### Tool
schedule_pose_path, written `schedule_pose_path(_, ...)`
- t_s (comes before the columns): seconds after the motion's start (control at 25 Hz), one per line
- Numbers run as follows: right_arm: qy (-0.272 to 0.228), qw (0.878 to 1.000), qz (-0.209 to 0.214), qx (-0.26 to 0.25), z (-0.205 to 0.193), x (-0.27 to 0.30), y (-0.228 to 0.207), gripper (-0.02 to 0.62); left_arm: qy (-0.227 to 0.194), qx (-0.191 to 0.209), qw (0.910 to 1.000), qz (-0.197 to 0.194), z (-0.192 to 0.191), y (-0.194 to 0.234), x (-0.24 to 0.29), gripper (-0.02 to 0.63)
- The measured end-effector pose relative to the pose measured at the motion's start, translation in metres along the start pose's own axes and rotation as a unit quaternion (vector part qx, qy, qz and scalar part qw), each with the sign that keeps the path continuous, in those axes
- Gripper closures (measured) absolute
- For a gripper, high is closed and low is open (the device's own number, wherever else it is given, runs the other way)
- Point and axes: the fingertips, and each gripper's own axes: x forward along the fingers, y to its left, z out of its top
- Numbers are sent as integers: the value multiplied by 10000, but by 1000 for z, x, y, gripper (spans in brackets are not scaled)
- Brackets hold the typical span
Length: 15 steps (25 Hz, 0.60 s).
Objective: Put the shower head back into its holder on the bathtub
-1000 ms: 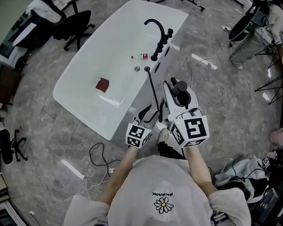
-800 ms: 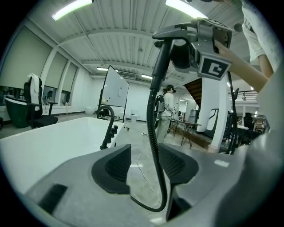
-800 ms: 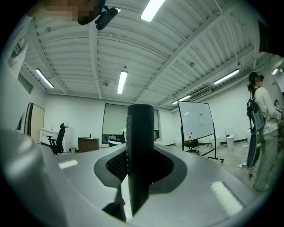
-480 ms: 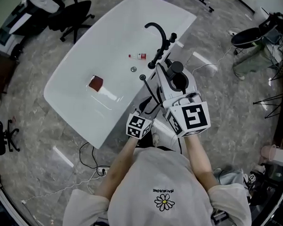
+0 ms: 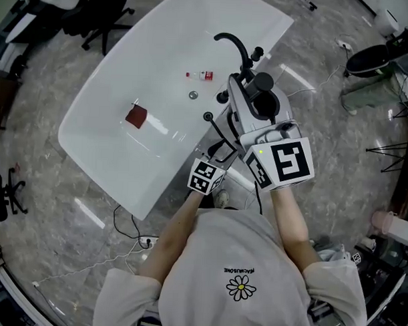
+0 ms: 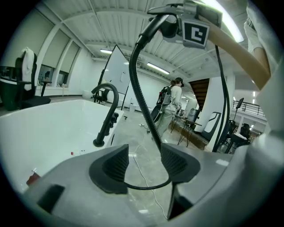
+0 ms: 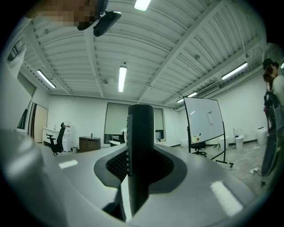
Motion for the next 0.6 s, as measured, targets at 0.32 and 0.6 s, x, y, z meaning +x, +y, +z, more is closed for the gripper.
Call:
schedule_pose_path(0.32, 135, 9999, 80, -7, -9, 32, 4, 494, 334, -176, 9981, -492, -41, -2, 33, 377)
schedule_pose_path(0.6, -173, 9995, 232, 82, 31, 31, 24, 494, 271, -672, 9967, -373, -58, 1, 69, 362)
